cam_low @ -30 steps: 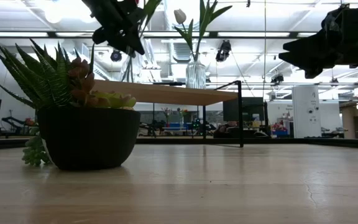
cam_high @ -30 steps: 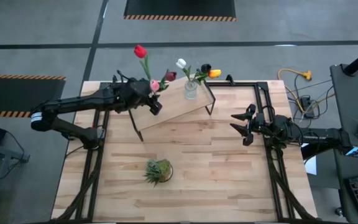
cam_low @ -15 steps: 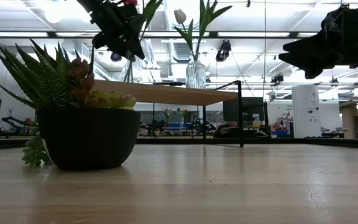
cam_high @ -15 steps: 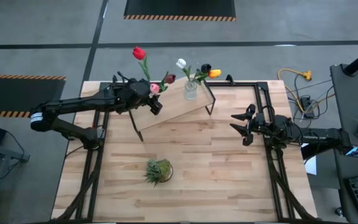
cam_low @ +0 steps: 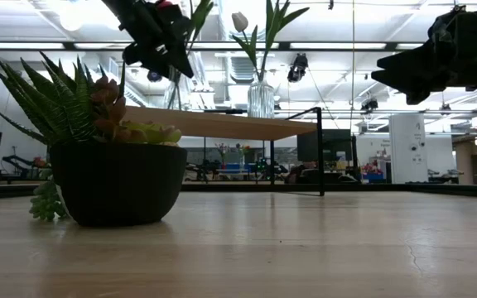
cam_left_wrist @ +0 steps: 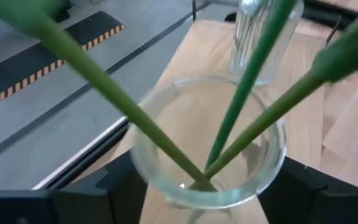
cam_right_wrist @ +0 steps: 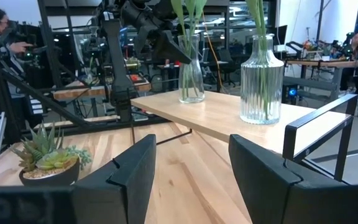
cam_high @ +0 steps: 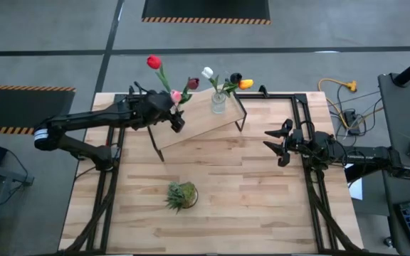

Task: Pick and place flowers into a vace then onto a shelf
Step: Put the transparent vase on the shelf, then return to Home Position

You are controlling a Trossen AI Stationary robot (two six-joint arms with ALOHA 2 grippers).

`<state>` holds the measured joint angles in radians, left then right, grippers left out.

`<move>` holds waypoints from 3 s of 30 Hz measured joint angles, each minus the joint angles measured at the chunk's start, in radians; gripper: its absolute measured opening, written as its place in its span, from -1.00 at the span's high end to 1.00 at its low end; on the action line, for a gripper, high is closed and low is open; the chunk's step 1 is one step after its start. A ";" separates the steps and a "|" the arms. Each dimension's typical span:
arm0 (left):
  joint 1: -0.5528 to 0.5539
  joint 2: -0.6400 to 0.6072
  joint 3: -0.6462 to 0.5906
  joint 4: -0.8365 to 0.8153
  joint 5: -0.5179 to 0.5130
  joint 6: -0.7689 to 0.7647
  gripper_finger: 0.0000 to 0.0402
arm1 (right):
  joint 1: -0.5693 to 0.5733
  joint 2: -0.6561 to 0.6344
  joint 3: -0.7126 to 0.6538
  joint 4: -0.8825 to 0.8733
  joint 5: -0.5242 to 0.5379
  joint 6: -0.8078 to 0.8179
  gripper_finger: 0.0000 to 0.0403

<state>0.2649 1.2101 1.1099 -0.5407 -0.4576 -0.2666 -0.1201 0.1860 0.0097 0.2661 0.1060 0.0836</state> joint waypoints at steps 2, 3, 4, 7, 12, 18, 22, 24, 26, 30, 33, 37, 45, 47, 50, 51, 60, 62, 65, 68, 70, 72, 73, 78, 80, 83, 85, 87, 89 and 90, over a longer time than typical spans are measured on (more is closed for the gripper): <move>0.000 -0.021 0.001 0.000 -0.001 0.004 -0.27 | 0.000 0.000 0.000 0.000 0.000 -0.001 0.04; 0.000 -0.031 0.001 -0.001 -0.002 0.010 -0.32 | 0.000 0.000 0.000 0.000 0.000 -0.004 0.04; 0.000 -0.041 0.001 -0.005 -0.002 0.017 -0.36 | 0.000 0.000 0.000 0.000 0.000 -0.007 0.04; -0.001 -0.077 0.001 -0.051 0.000 0.022 -0.45 | 0.000 0.000 0.000 0.000 0.000 -0.009 0.04; -0.003 -0.159 0.000 -0.144 0.006 0.022 -0.48 | 0.000 0.000 0.000 0.000 0.000 -0.009 0.04; -0.033 -0.266 -0.053 -0.148 0.053 0.019 -0.43 | 0.000 0.000 0.000 0.000 0.000 -0.009 0.04; -0.111 -0.365 -0.156 -0.125 0.070 0.022 -0.26 | 0.000 0.000 0.000 0.000 0.000 -0.009 0.04; -0.146 -0.429 -0.222 -0.096 0.068 0.016 -0.14 | 0.000 0.000 0.000 -0.007 0.000 -0.009 0.04; -0.178 -0.499 -0.293 -0.035 0.068 0.000 0.00 | 0.000 0.000 0.000 -0.017 0.000 -0.009 0.04; -0.248 -0.625 -0.438 0.165 0.193 0.063 0.32 | 0.000 0.000 0.000 -0.026 0.000 -0.020 0.04; -0.293 -0.685 -0.571 0.384 0.344 0.179 0.57 | 0.000 0.000 0.000 -0.026 0.000 -0.024 0.04; -0.312 -0.743 -0.717 0.590 0.404 0.292 0.90 | 0.000 0.000 0.000 -0.026 0.000 -0.023 0.04; -0.312 -0.918 -0.827 0.597 0.451 0.300 1.00 | 0.000 0.000 0.000 -0.055 0.000 -0.014 0.04; -0.312 -0.967 -0.843 0.565 0.454 0.299 1.00 | 0.000 0.000 0.000 -0.071 0.000 -0.012 0.04; -0.312 -1.040 -0.879 0.552 0.455 0.287 1.00 | 0.000 0.000 0.000 -0.077 -0.001 -0.006 0.04; -0.312 -1.060 -0.892 0.559 0.456 0.285 1.00 | 0.000 0.000 0.000 -0.072 -0.001 -0.005 0.04; -0.312 -1.206 -1.008 0.513 0.456 0.257 1.00 | 0.000 -0.009 0.000 -0.062 -0.010 -0.001 0.04; -0.312 -1.205 -1.010 0.504 0.456 0.244 1.00 | 0.000 -0.015 0.000 -0.071 -0.015 -0.001 0.04; -0.312 -1.204 -1.019 0.502 0.456 0.216 1.00 | 0.000 -0.026 0.000 -0.122 -0.069 0.017 0.04; -0.312 -1.206 -1.035 0.488 0.457 0.209 1.00 | 0.000 -0.029 0.000 -0.156 -0.114 0.021 0.04; -0.312 -1.206 -1.035 0.493 0.457 0.211 1.00 | 0.000 -0.032 0.000 -0.156 -0.130 0.017 0.04; -0.312 -1.206 -1.037 0.498 0.458 0.210 1.00 | 0.000 -0.035 0.000 -0.155 -0.163 0.004 0.04; -0.312 -1.206 -1.041 0.494 0.459 0.203 1.00 | 0.000 -0.036 0.000 -0.158 -0.182 -0.004 0.04; -0.312 -1.206 -1.058 0.496 0.458 0.201 1.00 | 0.000 -0.035 0.000 -0.158 -0.223 -0.016 0.04; -0.312 -1.206 -1.060 0.499 0.458 0.196 1.00 | 0.000 -0.035 0.000 -0.158 -0.223 -0.017 0.04; -0.312 -1.206 -1.060 0.514 0.458 0.194 1.00 | 0.000 -0.035 0.000 -0.158 -0.247 -0.031 0.04; -0.312 -1.206 -1.062 0.513 0.459 0.194 1.00 | 0.000 -0.035 0.000 -0.158 -0.311 -0.035 0.04; -0.312 -1.206 -1.071 0.513 0.458 0.194 1.00 | 0.000 -0.035 0.000 -0.158 -0.343 -0.028 0.04; -0.312 -1.206 -1.080 0.514 0.459 0.195 1.00 | 0.000 -0.035 0.000 -0.158 -0.343 -0.024 0.04; -0.312 -1.206 -1.082 0.519 0.459 0.195 1.00 | 0.000 -0.035 0.000 -0.158 -0.343 -0.022 0.04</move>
<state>-0.0475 0.0036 0.0276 -0.0217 0.0011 -0.0711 -0.1196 0.1513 0.0093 0.1081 -0.2371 0.0611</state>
